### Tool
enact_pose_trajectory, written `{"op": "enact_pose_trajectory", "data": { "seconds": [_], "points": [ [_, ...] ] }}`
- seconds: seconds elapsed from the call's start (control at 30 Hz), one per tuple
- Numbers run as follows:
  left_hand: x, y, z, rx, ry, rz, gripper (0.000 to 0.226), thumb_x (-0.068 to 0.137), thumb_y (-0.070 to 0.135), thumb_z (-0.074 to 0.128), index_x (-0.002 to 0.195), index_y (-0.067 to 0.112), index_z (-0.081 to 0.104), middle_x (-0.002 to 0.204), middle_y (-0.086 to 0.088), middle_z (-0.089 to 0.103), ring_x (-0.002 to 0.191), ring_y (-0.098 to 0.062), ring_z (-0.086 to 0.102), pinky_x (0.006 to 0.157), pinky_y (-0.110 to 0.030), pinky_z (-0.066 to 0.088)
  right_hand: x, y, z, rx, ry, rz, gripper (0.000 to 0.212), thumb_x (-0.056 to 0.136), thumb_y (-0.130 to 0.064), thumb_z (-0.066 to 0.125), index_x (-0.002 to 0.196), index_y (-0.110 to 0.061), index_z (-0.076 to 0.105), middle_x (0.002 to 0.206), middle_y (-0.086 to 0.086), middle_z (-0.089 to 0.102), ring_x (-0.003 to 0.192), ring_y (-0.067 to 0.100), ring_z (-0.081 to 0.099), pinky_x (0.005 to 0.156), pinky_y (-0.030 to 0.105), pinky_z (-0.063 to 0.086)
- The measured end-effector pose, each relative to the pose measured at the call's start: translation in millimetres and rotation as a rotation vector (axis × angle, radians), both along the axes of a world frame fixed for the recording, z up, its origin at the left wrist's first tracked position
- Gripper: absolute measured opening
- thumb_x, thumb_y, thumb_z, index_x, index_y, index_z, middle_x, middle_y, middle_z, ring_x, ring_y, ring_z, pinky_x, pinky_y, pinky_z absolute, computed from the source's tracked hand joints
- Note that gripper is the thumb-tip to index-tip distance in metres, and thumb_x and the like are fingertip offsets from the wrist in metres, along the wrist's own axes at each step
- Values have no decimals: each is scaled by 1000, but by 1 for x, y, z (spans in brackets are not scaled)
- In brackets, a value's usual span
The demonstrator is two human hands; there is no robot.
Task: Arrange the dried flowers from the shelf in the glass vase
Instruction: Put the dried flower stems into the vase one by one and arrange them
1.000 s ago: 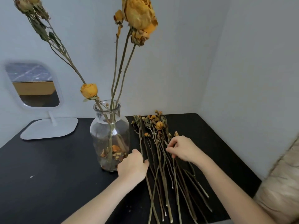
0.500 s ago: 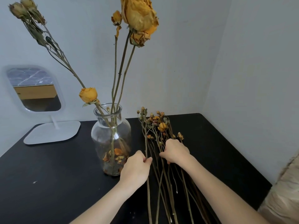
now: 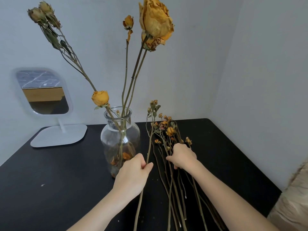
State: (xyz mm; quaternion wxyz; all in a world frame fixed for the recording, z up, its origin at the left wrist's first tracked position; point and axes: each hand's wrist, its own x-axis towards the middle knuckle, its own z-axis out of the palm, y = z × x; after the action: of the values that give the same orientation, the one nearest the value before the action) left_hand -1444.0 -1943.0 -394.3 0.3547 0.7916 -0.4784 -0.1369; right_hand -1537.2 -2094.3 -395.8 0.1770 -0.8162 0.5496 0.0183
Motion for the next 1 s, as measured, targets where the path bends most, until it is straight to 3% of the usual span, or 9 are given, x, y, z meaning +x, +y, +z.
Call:
{"op": "enact_pose_trajectory", "data": {
  "seconds": [0.07, 0.13, 0.2, 0.33, 0.5, 0.7, 0.83, 1.0],
  "points": [
    [1, 4, 2, -13, -3, -17, 32, 92, 34, 52, 68, 19, 38, 52, 5, 41, 51, -11, 40, 61, -34, 46, 2, -1, -1, 31, 8, -22, 25, 86, -30, 63, 70, -14, 53, 75, 1, 67, 70, 16, 65, 70, 32, 54],
    [2, 7, 6, -31, -11, -40, 32, 92, 34, 52, 68, 19, 37, 51, 4, 39, 51, -11, 39, 61, -33, 45, 0, -3, 0, 54, -33, -35, 27, 87, -30, 60, 67, -13, 58, 59, -3, 63, 53, 11, 60, 59, 26, 51],
    [2, 11, 9, -53, -21, -73, 32, 93, 35, 50, 68, 19, 37, 50, 4, 38, 50, -10, 37, 58, -29, 41, -3, -5, 4, 62, -129, -33, 30, 90, -30, 56, 68, -11, 63, 47, -5, 57, 45, 7, 54, 59, 25, 50],
    [-2, 16, 15, -114, -34, -136, 32, 93, 36, 48, 68, 21, 35, 49, 4, 37, 50, -11, 34, 56, -27, 37, -12, -8, 22, 84, -345, -7, 33, 92, -28, 54, 64, -13, 64, 57, -4, 60, 57, 8, 57, 74, 27, 49],
    [-8, 21, 28, -217, -79, -194, 30, 92, 39, 49, 68, 24, 38, 49, 8, 42, 49, -7, 35, 56, -24, 38, -27, -8, 50, -36, -576, -14, 28, 92, -27, 55, 81, -6, 69, 62, 1, 60, 56, 9, 55, 54, 19, 39],
    [-21, 40, 60, -347, -55, -360, 25, 91, 41, 46, 70, 26, 44, 54, 10, 45, 50, -5, 37, 56, -17, 36, -39, -3, 74, -206, -844, -22, 21, 93, -28, 51, 98, -12, 63, 78, -2, 60, 79, 13, 59, 67, 23, 44],
    [-18, 62, 87, -428, -26, -389, 31, 81, 55, 38, 73, 27, 49, 54, 10, 43, 49, -4, 37, 51, -16, 34, -38, 5, 91, -254, -930, 13, 21, 95, -26, 48, 104, -13, 60, 78, -5, 57, 76, 11, 56, 65, 21, 42],
    [2, 84, 113, -457, -80, -398, 24, 83, 49, 40, 75, 31, 55, 58, 12, 47, 53, -1, 42, 54, -10, 34, -28, 17, 112, -312, -1040, 26, 18, 95, -24, 47, 103, -13, 59, 76, -6, 56, 73, 6, 54, 63, 17, 39]
  ]
}}
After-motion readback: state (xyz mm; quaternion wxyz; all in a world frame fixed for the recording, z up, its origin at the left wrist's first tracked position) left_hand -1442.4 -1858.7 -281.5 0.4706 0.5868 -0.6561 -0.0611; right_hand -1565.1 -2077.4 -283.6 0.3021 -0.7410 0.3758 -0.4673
